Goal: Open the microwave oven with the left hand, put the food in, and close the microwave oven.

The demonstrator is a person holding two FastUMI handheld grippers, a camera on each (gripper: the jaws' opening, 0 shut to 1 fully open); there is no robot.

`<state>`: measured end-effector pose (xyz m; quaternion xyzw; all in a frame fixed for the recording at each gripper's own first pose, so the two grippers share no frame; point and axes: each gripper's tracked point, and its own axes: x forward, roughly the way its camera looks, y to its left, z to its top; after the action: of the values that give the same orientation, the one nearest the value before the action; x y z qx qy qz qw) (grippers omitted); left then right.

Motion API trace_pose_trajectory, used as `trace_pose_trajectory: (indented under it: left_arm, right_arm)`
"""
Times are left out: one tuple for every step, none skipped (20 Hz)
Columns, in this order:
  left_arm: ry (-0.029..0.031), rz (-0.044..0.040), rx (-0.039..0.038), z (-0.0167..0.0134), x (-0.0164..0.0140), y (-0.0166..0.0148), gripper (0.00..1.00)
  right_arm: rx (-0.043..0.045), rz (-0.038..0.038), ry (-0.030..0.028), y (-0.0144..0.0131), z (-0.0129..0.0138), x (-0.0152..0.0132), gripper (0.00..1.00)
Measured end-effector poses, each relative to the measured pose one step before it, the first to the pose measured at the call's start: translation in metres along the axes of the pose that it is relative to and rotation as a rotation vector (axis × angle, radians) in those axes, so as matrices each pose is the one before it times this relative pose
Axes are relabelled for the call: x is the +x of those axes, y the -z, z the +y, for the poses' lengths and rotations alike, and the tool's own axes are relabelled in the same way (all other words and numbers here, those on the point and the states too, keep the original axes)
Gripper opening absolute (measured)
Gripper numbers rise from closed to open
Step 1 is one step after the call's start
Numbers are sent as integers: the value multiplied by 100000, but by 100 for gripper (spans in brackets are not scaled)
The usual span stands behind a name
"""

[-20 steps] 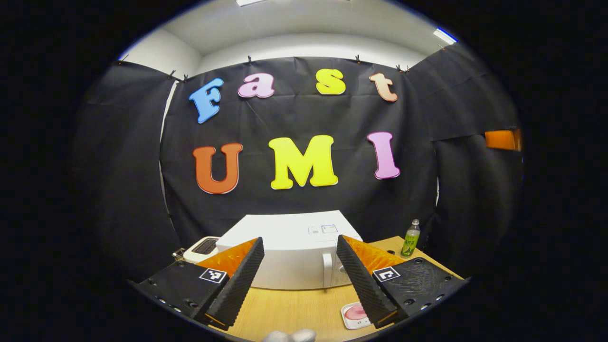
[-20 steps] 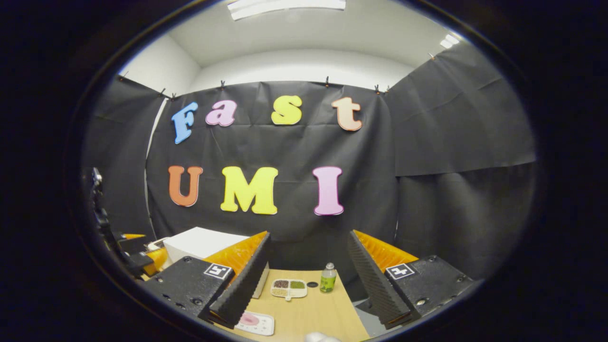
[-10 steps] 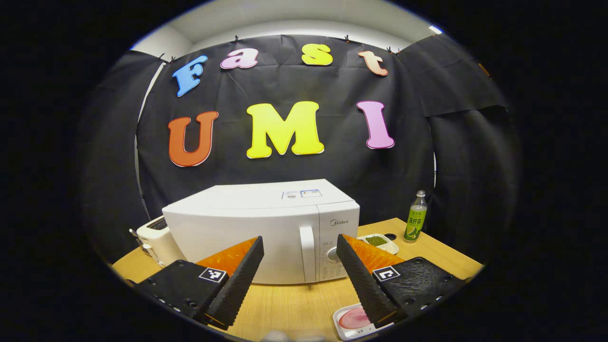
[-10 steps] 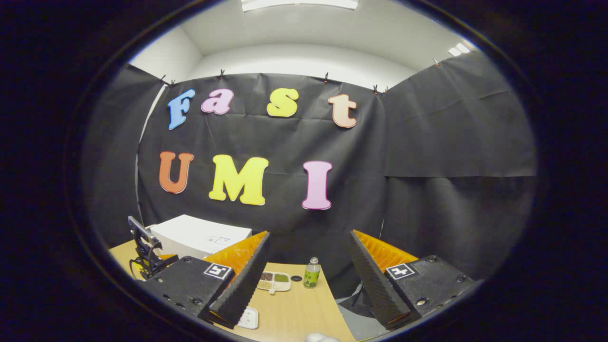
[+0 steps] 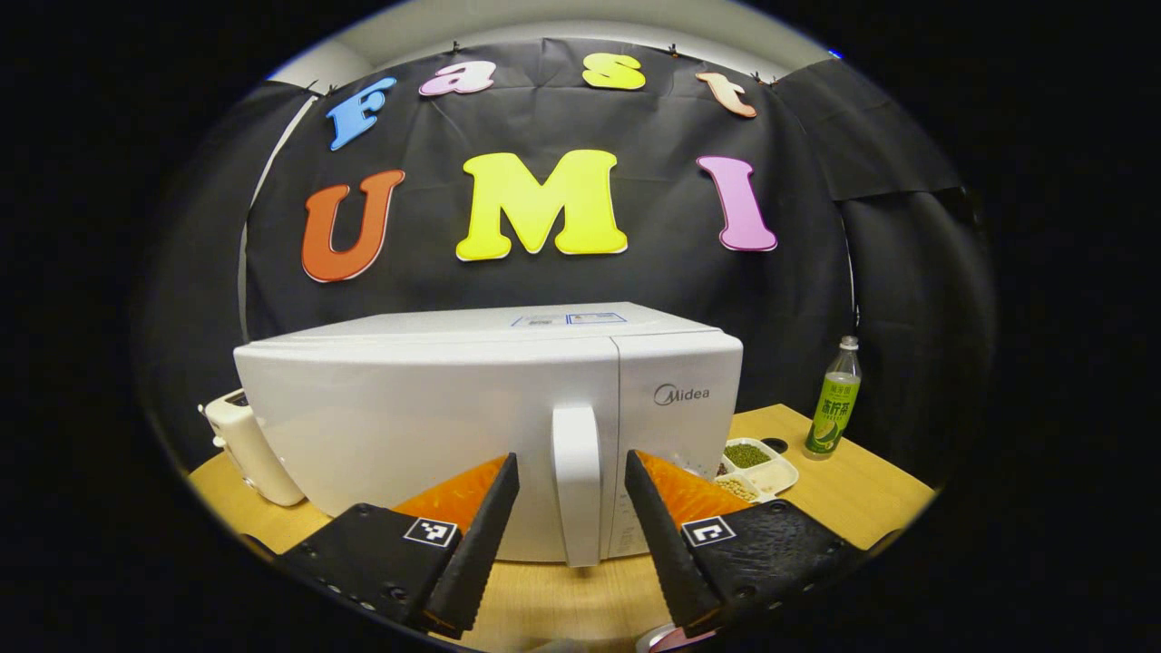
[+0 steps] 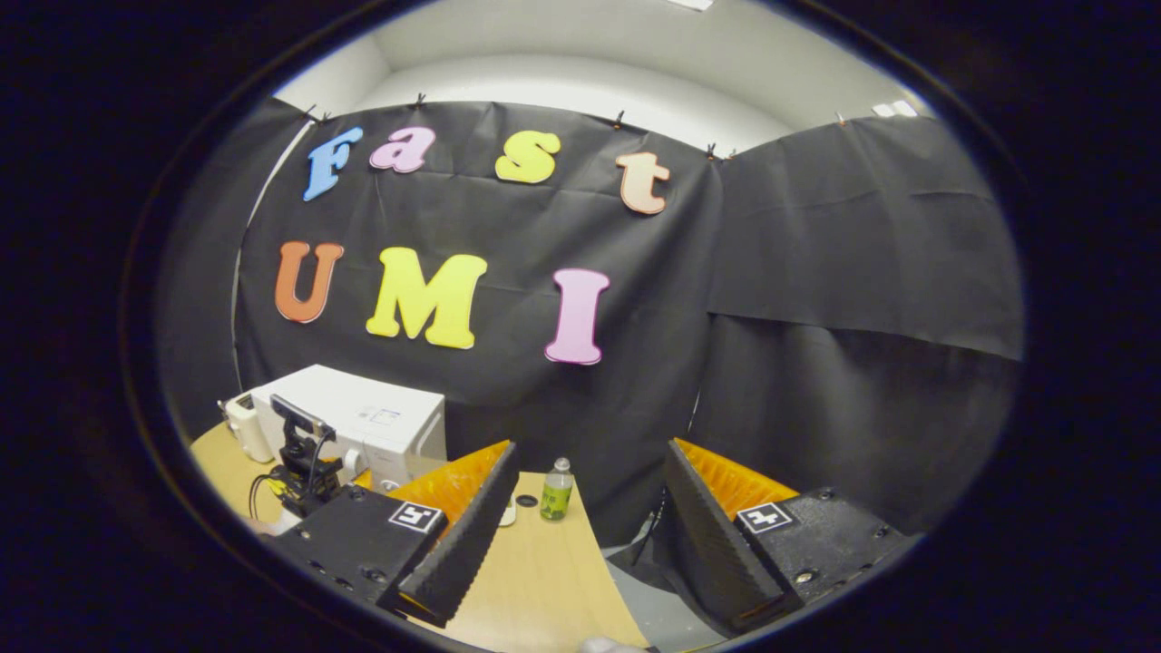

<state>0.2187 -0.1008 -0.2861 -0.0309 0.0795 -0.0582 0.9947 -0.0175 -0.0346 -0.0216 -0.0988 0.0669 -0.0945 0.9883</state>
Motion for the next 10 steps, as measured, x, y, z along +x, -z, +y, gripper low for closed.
trace_pose_trajectory:
  left_arm:
    - [406, 731, -708, 110, 325, 310, 71]
    - [-2571, 21, 246, 643, -27, 19, 74]
    - [652, -601, -1382, -169, 5, 98, 51]
    - [900, -9, -492, -130, 59, -89, 52]
    - [1573, 205, -616, -263, -98, 88, 49]
    - [3423, 131, -863, -781, 81, 8, 44]
    - [-346, -233, 665, 79, -360, -339, 27]
    - [-186, 344, 974, 204, 263, 311, 26]
    - [-5, -468, 136, 61, -31, -139, 23]
    - [88, 98, -81, -126, -50, 52, 21]
  right_arm:
    - [-332, -56, 74, -167, 64, 145, 96]
    - [-146, -291, -110, -186, 200, -8, 100]
    - [-151, -247, -161, -149, 178, -39, 100]
    - [-108, -179, -25, -157, 97, 126, 100]
    - [303, 291, -128, 87, 196, 160, 96]
    - [852, 259, -472, 5, 275, 84, 96]
    - [1037, 291, -549, -6, 276, 23, 96]
    - [784, 303, -394, 43, 297, 24, 96]
    - [523, 299, -570, 114, 393, 100, 96]
    - [309, 377, -275, 92, 194, 13, 100]
